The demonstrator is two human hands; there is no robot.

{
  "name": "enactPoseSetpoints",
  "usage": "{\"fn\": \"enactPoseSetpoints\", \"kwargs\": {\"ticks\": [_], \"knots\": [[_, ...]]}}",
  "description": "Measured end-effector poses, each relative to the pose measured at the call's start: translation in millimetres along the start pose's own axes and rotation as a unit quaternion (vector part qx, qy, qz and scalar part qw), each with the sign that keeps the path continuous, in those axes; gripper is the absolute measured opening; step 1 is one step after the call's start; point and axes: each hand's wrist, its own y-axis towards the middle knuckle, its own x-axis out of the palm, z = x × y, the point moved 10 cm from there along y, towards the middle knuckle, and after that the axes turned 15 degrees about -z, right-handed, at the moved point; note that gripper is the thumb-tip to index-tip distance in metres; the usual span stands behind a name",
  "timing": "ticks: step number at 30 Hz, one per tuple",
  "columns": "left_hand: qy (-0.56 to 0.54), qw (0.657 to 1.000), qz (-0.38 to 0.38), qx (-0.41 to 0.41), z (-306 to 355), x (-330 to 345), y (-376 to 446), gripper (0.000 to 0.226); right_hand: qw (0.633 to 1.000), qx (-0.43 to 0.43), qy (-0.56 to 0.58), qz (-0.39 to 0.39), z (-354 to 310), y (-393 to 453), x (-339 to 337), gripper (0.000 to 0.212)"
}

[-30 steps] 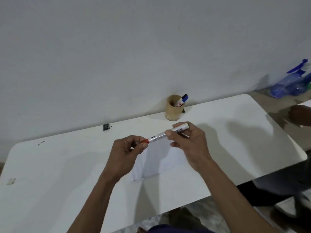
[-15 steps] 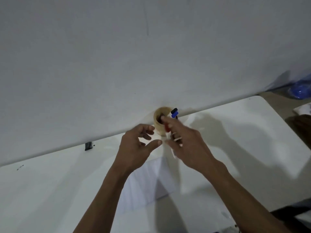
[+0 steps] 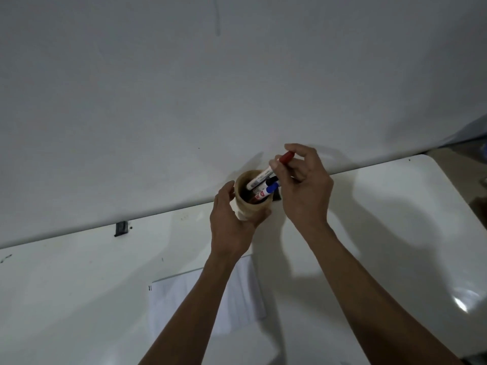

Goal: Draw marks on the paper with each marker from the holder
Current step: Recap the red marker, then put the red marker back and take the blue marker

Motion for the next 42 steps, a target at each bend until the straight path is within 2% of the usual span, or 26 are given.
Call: {"fn": "enactPoseSetpoints", "kwargs": {"ticks": [12, 19, 22, 25, 29, 34, 39, 42], "knots": [[-0.037, 0.999, 0.023, 0.033, -13, 4, 5, 0.085, 0.996, 0.066, -0.035, -0.045, 30, 10, 19, 0.011], [-0.035, 0.997, 0.025, 0.069, -1, 3, 1, 0.078, 0.993, 0.088, -0.044, -0.058, 23, 8, 20, 0.027], [-0.037, 0.997, 0.019, 0.070, -3, 8, 2, 0.083, 0.994, 0.100, -0.040, -0.023, 19, -3, 5, 0.025], [-0.039, 0.997, 0.008, 0.068, -3, 12, 0, 0.082, 0.993, 0.116, -0.015, 0.026, 27, -25, -11, 0.033], [-0.045, 0.997, 0.008, 0.062, -1, 8, 1, 0.075, 0.989, 0.145, -0.007, 0.013, 39, -36, -1, 0.032], [-0.040, 0.997, 0.012, 0.058, 3, 3, 0, 0.064, 0.991, 0.130, -0.007, -0.003, 39, -34, 11, 0.021], [-0.047, 0.997, 0.008, 0.065, 0, 6, 2, 0.072, 0.993, 0.121, -0.012, 0.000, 40, -32, 7, 0.016], [-0.056, 0.997, 0.006, 0.059, -3, 6, 3, 0.076, 0.995, 0.098, 0.010, 0.028, 26, -30, -5, 0.014]]}}
